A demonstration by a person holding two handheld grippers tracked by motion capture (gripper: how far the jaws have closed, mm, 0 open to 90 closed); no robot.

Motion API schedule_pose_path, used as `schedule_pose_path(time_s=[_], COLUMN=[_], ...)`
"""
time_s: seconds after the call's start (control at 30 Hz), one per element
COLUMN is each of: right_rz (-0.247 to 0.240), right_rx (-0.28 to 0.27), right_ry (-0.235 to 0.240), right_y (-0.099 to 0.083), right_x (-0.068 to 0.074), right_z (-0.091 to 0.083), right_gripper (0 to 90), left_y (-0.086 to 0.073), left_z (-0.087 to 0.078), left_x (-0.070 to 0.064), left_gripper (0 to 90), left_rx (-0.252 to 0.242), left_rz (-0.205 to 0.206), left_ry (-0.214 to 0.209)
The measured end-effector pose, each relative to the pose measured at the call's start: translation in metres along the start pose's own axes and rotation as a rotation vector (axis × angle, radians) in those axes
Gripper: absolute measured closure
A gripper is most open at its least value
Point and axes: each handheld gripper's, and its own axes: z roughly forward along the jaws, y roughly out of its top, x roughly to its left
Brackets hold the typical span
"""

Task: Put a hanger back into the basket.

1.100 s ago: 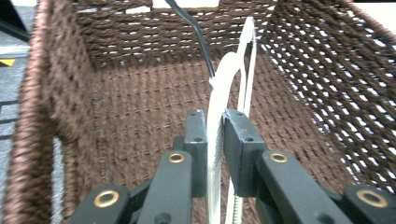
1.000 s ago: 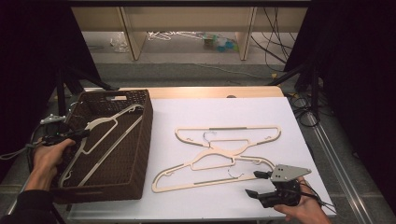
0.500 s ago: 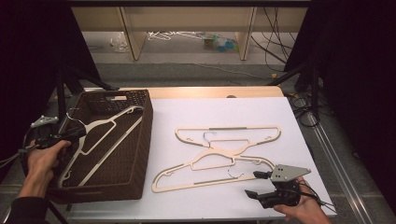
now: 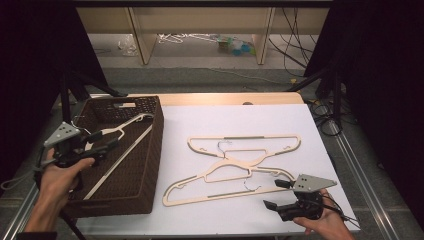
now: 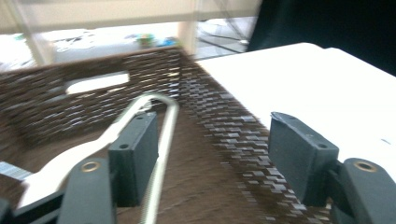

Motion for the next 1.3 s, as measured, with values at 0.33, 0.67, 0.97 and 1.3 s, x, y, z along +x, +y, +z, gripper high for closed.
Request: schedule_pose_path(time_s=[0.33, 0.67, 0.97, 1.3], right_rz=[0.004, -0.008, -0.009, -0.019], right_rx=[-0.008, -0.019, -0.017, -0.012], right_ry=[-0.008, -0.009, -0.003, 0.006], right_y=[0.001, 0.002, 0.003, 0.004], right_x=[0.002, 0.003, 0.004, 0.004], right_z=[-0.001, 0.001, 0.003, 0.005], right_gripper=[22.0, 21.9, 21.9, 21.9], left_y=[-0.001, -0.015, -0.031, -0.052], left_z=[0.002, 0.013, 0.023, 0.035], left_x=[-0.065, -0.131, -0.154, -0.170], left_gripper=[26.6, 23.6, 22.3, 16.1], left_rx=[0.011, 0.018, -0.003, 0.010], left_rz=[0.093, 0.202, 0.162, 0.172], left_ry=[-0.135, -0.299, -0.345, -0.357])
